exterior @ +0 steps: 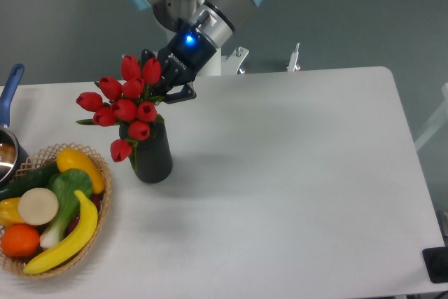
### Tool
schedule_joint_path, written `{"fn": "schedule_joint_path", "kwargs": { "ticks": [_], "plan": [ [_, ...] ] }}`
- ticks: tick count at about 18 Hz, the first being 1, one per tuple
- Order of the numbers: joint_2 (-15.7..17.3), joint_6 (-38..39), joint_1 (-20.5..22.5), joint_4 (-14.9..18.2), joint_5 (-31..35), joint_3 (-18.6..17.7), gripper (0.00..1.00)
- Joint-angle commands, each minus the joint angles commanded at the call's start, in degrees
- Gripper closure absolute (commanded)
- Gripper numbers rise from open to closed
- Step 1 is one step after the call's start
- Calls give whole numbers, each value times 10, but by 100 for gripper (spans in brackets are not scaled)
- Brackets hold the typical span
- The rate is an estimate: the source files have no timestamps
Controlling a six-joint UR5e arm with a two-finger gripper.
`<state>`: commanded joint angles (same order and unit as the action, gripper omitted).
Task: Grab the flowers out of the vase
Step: 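Lift the tulip bunch straight up out of the black vase, then carry the held tulips away from the vase over the empty table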
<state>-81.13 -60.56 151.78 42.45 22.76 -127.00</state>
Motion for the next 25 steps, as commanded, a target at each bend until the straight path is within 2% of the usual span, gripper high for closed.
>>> {"fn": "schedule_joint_path", "kwargs": {
  "ticks": [5,13,20,25],
  "plan": [
    [23,48,18,-1,-32,6,92],
    [23,116,48,0,-64,58,92],
    [23,138,55,0,-66,72,92],
    [23,150,81,1,-65,93,92]
  ]
}}
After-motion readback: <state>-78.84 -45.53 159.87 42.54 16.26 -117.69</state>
